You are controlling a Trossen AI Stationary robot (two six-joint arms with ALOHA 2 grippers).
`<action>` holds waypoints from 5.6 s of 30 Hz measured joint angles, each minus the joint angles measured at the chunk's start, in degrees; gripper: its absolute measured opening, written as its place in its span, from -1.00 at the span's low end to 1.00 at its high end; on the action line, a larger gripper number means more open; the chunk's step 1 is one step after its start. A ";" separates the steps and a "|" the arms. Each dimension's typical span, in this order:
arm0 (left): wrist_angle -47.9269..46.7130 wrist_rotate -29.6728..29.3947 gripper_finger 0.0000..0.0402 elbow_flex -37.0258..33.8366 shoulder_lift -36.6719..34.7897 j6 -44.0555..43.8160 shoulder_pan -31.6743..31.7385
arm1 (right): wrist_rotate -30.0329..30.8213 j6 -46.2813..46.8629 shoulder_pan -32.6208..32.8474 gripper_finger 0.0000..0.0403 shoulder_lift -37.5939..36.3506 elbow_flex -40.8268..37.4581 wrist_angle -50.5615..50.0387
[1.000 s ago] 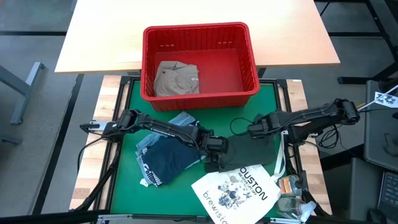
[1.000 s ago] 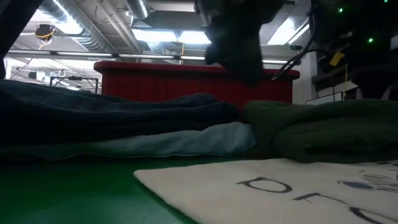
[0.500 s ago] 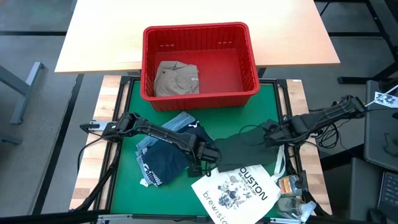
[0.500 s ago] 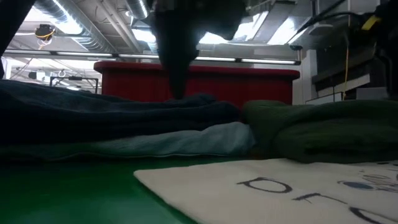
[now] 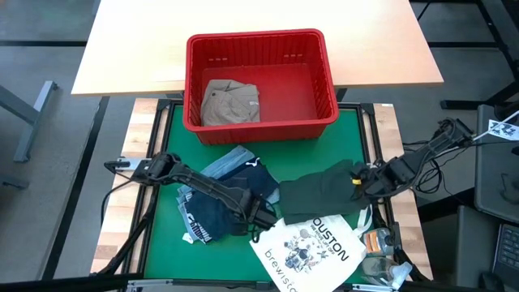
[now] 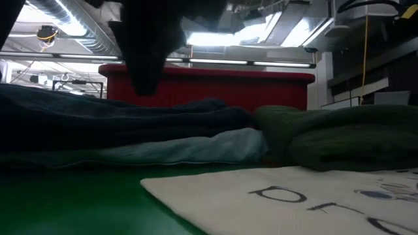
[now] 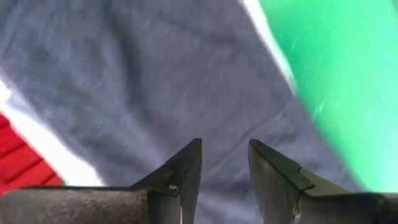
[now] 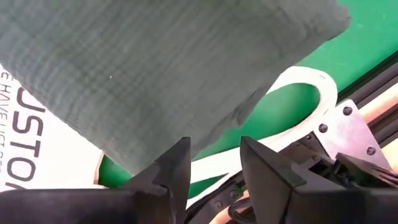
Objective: Fold Laundry from Bin
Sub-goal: Stack the dark green shirt on top of the gray shorts
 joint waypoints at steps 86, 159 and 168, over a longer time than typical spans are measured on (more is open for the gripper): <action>87.76 -5.35 -0.38 -45.81 -15.57 -39.45 -2.48 | -20.41 11.57 -17.07 0.31 15.54 -18.58 41.93; 92.57 -1.29 -0.24 -45.77 -13.54 -28.04 5.59 | -18.75 9.53 -17.05 0.31 15.54 -18.56 41.70; 93.28 1.64 -0.04 -45.77 -10.25 -33.95 6.33 | -18.67 9.53 -17.05 0.31 15.54 -18.56 41.70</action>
